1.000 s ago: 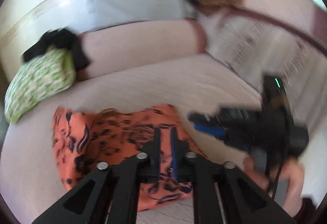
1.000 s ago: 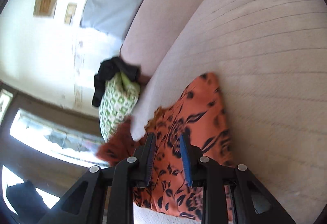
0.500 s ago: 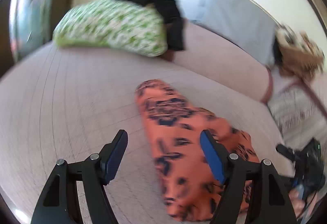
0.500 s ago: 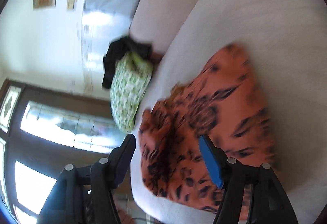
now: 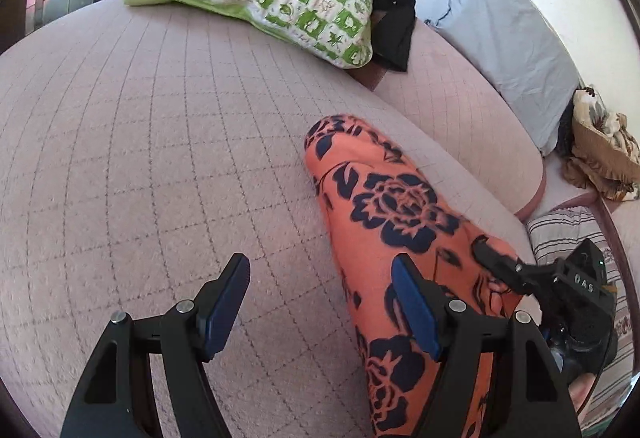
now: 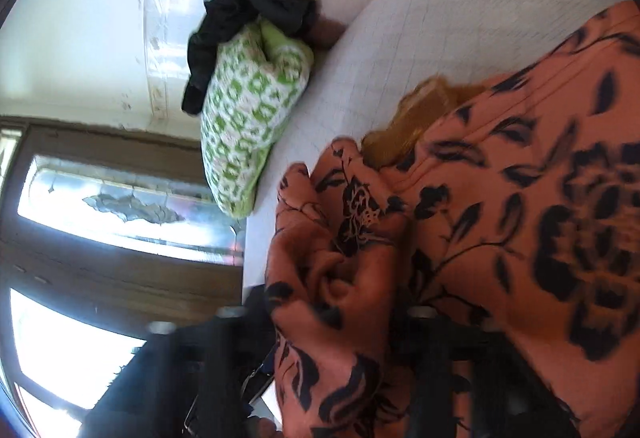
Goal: Fold small clothes
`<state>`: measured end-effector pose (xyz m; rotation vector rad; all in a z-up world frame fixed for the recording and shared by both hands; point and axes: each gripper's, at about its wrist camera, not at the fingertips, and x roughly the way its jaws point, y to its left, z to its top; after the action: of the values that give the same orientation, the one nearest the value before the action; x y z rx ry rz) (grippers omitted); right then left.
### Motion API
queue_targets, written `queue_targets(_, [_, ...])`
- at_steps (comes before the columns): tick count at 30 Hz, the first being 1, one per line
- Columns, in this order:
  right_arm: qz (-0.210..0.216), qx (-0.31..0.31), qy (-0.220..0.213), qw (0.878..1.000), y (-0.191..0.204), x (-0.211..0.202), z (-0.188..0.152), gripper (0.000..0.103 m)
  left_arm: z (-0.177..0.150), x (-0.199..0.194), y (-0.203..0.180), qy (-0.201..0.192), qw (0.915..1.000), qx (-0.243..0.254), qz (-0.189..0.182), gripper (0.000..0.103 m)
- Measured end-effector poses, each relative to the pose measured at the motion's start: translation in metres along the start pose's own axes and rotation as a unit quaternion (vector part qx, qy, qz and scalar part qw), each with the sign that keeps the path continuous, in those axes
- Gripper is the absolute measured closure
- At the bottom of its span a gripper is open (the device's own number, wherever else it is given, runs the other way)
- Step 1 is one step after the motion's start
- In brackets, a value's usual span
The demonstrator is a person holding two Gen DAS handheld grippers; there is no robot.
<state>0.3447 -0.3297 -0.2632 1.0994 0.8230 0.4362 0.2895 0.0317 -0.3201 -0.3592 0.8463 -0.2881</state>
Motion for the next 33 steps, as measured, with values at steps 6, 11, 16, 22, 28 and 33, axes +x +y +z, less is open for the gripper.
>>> queue_targets(6, [-0.047, -0.107, -0.145, 0.983, 0.047, -0.082, -0.030, 0.079, 0.002, -0.005, -0.001, -0.009, 0.9992, -0.027, -0.028, 0.029])
queue_targets(11, [-0.111, -0.117, -0.254, 0.954, 0.031, -0.182, -0.059, 0.077, -0.020, 0.002, -0.057, -0.004, 0.9959, 0.084, -0.031, 0.029])
queue_targets(16, [-0.221, 0.029, -0.147, 0.964, -0.052, -0.187, -0.064, 0.073, -0.059, 0.007, -0.111, -0.005, 0.9750, 0.222, -0.015, 0.029])
queue_targets(22, [-0.249, 0.020, -0.190, 0.950, -0.038, -0.222, -0.066, 0.073, -0.072, 0.022, -0.120, 0.016, 0.9662, 0.257, 0.015, 0.026])
queue_targets(28, [-0.253, -0.093, -0.155, 0.951, 0.018, -0.175, -0.028, 0.073, -0.081, 0.025, -0.123, 0.025, 0.9569, 0.288, 0.022, 0.026])
queue_targets(33, [-0.263, -0.121, -0.095, 0.952, 0.019, -0.103, 0.016, 0.073, -0.091, 0.024, -0.124, 0.034, 0.9465, 0.320, 0.021, 0.026])
